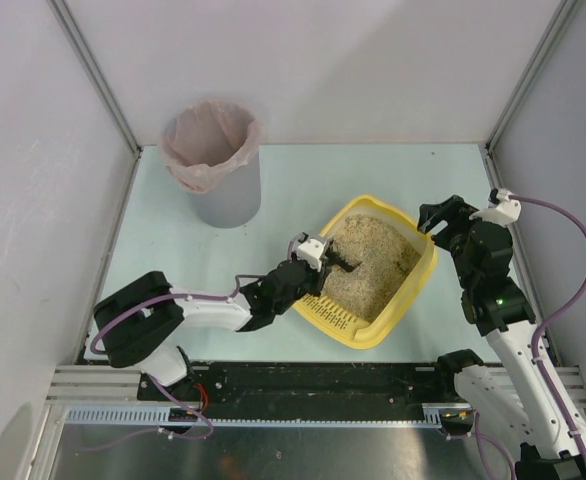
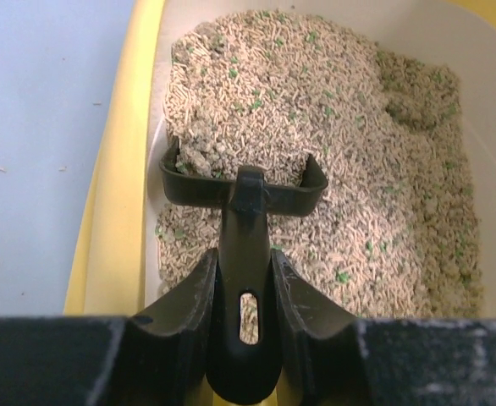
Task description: Clean the litter box
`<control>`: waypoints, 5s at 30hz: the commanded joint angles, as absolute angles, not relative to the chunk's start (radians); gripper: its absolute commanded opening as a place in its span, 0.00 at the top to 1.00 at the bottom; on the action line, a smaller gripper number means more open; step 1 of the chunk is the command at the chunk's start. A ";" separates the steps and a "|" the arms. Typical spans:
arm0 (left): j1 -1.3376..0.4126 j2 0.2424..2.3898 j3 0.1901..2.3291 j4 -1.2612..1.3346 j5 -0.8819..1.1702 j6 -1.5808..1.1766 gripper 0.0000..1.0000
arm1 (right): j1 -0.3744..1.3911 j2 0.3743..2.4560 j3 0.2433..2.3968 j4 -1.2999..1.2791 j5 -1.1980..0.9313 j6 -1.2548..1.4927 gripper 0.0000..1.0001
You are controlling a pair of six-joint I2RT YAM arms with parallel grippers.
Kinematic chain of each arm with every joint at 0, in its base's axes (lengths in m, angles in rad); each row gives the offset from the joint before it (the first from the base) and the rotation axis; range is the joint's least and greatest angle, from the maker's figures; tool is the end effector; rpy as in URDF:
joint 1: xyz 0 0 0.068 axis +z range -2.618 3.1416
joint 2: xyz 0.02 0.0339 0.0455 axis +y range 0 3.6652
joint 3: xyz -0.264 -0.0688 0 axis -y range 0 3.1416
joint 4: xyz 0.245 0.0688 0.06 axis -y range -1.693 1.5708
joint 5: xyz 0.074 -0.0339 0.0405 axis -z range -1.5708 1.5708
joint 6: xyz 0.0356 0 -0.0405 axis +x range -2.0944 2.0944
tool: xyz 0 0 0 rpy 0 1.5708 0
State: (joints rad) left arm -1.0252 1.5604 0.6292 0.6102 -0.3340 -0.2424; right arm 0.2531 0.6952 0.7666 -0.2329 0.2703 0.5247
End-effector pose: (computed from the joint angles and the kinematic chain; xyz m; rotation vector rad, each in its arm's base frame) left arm 0.1728 -0.2622 0.1828 0.5105 1.8418 -0.5528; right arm 0.1614 0.0319 0.3425 0.4316 1.6839 0.3394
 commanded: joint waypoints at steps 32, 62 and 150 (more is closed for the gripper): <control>-1.072 1.244 0.388 0.870 -0.196 -0.107 1.00 | 0.253 0.675 0.767 -0.193 0.273 0.529 0.21; -1.051 1.031 0.351 0.825 -0.076 -0.127 1.00 | 0.253 0.663 0.767 -0.196 0.267 0.538 0.21; -0.950 1.025 0.367 0.815 0.105 -0.103 1.00 | 0.253 0.692 0.769 -0.190 0.252 0.538 0.19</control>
